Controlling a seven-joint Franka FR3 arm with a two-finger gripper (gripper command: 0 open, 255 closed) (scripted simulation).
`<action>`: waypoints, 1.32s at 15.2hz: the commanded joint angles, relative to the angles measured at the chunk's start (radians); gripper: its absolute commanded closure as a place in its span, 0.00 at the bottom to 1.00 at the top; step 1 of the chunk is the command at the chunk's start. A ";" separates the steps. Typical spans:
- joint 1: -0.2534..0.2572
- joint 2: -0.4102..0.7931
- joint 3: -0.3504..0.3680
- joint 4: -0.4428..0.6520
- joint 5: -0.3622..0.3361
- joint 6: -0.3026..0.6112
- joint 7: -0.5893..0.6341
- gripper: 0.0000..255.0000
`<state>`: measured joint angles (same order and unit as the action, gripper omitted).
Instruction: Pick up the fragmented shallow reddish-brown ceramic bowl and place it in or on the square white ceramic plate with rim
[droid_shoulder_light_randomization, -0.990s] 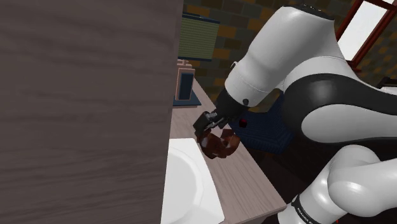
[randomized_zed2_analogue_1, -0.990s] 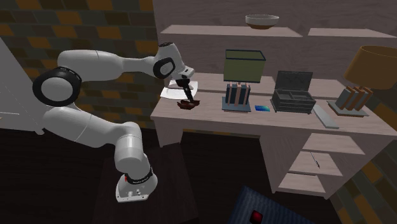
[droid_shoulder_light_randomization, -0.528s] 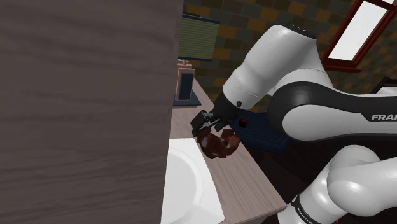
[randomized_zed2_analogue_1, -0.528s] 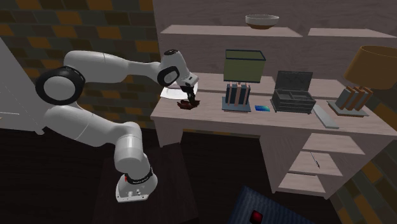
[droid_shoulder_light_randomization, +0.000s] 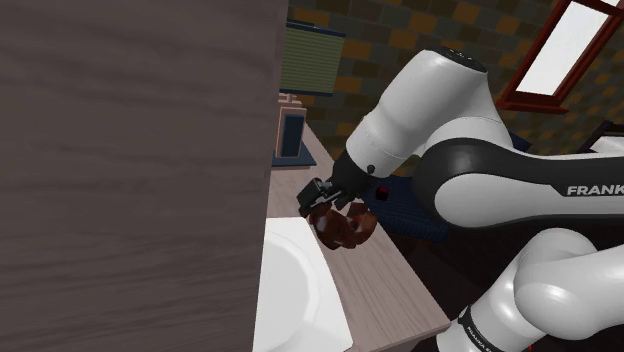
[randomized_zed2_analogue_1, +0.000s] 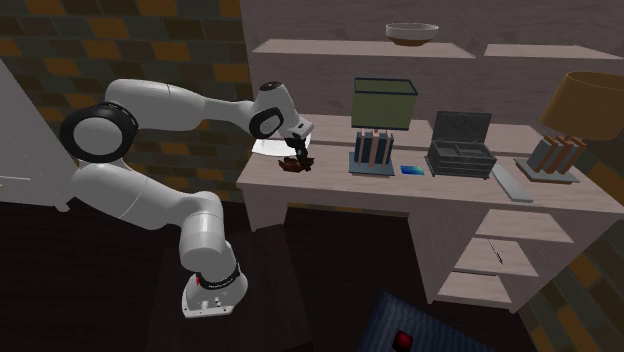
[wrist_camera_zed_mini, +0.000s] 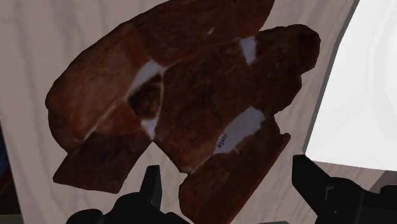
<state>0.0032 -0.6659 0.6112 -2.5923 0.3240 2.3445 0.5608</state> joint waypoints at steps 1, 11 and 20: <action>0.000 0.000 0.000 0.000 0.000 0.000 0.000 0.00; 0.000 0.000 0.000 0.000 0.000 0.000 0.000 1.00; -0.006 -0.033 -0.042 0.097 -0.023 -0.130 -0.006 1.00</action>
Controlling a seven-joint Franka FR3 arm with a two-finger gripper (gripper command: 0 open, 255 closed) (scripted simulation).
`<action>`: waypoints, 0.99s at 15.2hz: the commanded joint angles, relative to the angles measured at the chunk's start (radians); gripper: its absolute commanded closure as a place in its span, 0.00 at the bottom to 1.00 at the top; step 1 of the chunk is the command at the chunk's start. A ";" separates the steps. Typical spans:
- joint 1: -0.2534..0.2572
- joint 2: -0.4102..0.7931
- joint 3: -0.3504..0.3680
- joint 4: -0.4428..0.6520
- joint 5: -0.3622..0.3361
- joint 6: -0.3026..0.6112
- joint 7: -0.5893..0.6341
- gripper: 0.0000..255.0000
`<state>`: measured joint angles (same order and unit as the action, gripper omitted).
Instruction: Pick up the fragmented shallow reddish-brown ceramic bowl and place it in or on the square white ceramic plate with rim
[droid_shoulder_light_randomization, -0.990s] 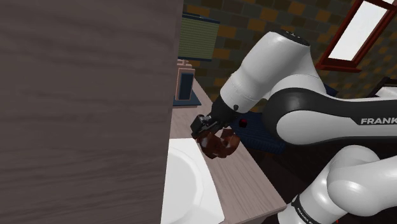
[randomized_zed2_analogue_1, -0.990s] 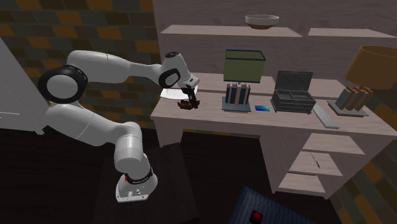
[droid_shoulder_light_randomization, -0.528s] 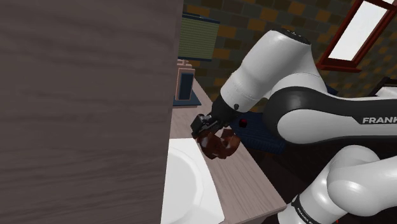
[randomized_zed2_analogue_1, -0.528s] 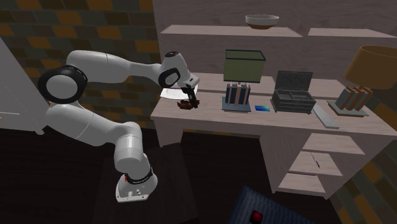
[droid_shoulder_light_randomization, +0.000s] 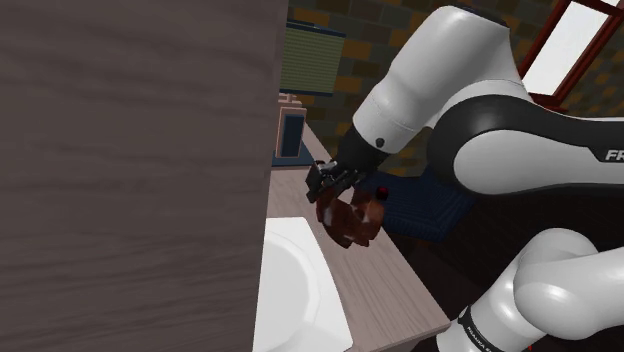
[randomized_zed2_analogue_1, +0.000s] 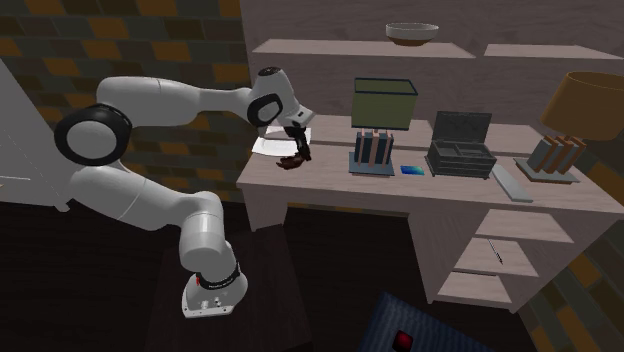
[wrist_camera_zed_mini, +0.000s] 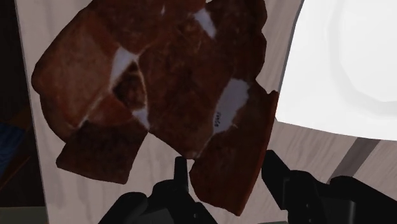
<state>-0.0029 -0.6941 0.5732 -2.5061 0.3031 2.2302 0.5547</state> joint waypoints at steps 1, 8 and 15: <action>-0.001 -0.007 -0.009 0.022 -0.005 -0.030 0.000 1.00; -0.009 -0.015 -0.035 0.108 -0.023 -0.124 -0.002 1.00; -0.027 0.041 0.037 0.213 -0.036 -0.158 0.076 1.00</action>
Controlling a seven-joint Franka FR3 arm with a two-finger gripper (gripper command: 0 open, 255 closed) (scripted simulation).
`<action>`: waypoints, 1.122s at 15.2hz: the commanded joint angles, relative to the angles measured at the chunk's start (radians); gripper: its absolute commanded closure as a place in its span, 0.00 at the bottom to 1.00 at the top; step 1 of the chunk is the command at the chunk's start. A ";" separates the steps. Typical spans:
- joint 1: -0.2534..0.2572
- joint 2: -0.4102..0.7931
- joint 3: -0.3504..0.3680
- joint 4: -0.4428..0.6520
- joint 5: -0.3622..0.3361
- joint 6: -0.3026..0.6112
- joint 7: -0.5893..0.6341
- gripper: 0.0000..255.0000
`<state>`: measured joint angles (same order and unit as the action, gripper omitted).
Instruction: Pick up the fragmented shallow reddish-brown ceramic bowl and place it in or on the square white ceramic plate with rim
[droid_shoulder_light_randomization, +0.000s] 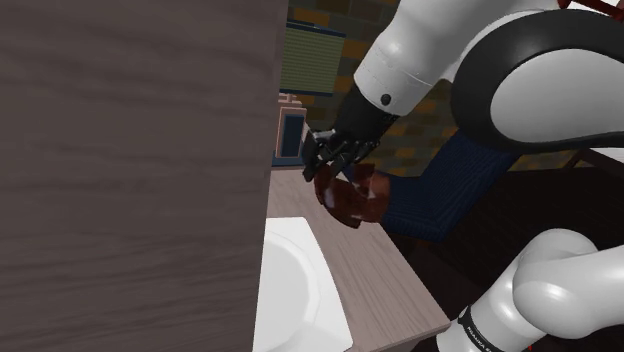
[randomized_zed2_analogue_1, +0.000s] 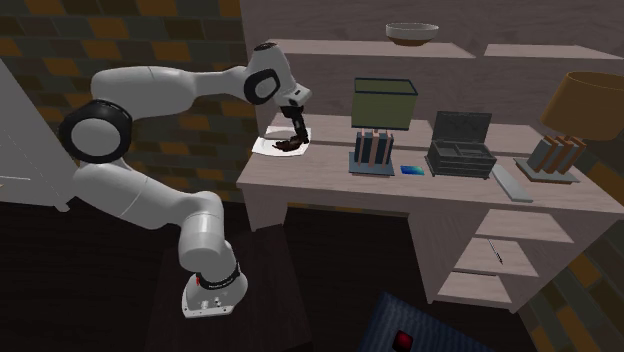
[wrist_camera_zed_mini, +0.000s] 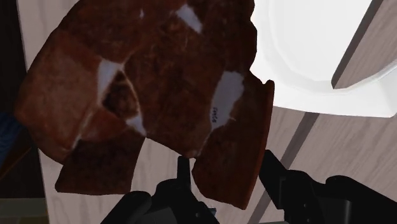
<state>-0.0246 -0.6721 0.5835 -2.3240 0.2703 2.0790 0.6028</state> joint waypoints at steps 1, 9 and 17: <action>-0.013 0.039 0.055 0.054 -0.008 -0.006 0.055 1.00; -0.123 0.233 0.328 0.281 -0.103 -0.009 0.289 1.00; -0.213 0.343 0.504 0.330 -0.193 0.043 0.417 1.00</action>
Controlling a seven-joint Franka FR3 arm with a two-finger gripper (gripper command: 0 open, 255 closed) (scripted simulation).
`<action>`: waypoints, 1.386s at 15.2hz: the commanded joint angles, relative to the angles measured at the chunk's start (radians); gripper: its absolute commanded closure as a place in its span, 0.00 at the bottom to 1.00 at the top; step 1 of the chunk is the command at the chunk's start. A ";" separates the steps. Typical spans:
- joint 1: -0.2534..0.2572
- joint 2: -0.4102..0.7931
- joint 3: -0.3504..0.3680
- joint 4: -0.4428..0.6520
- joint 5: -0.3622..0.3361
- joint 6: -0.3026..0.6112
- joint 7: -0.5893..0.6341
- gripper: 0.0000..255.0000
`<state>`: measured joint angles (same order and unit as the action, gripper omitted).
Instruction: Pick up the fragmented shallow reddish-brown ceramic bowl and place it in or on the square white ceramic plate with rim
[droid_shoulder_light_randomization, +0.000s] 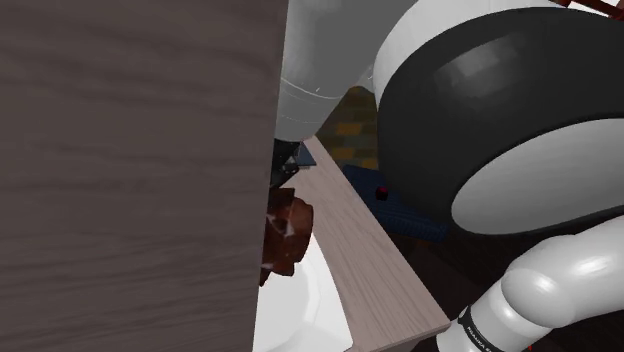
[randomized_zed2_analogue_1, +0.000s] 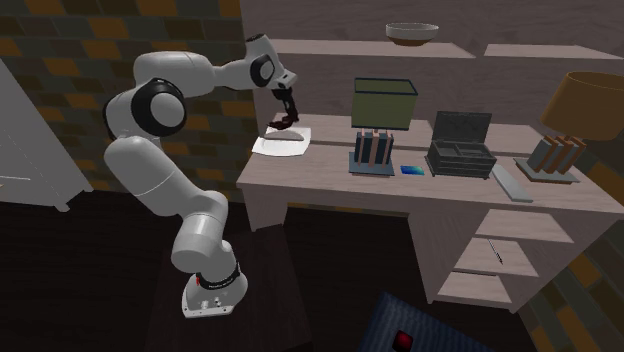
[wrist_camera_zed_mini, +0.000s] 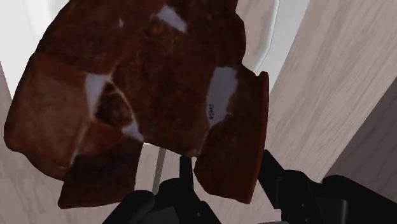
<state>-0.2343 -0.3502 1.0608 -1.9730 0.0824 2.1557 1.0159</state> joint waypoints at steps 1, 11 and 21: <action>-0.003 0.023 0.031 -0.033 -0.007 -0.020 0.007 1.00; -0.020 0.045 0.074 -0.118 -0.028 0.081 0.038 1.00; -0.020 0.045 0.074 -0.118 -0.028 0.081 0.037 0.00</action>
<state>-0.2546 -0.3055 1.1344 -2.0907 0.0547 2.2364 1.0533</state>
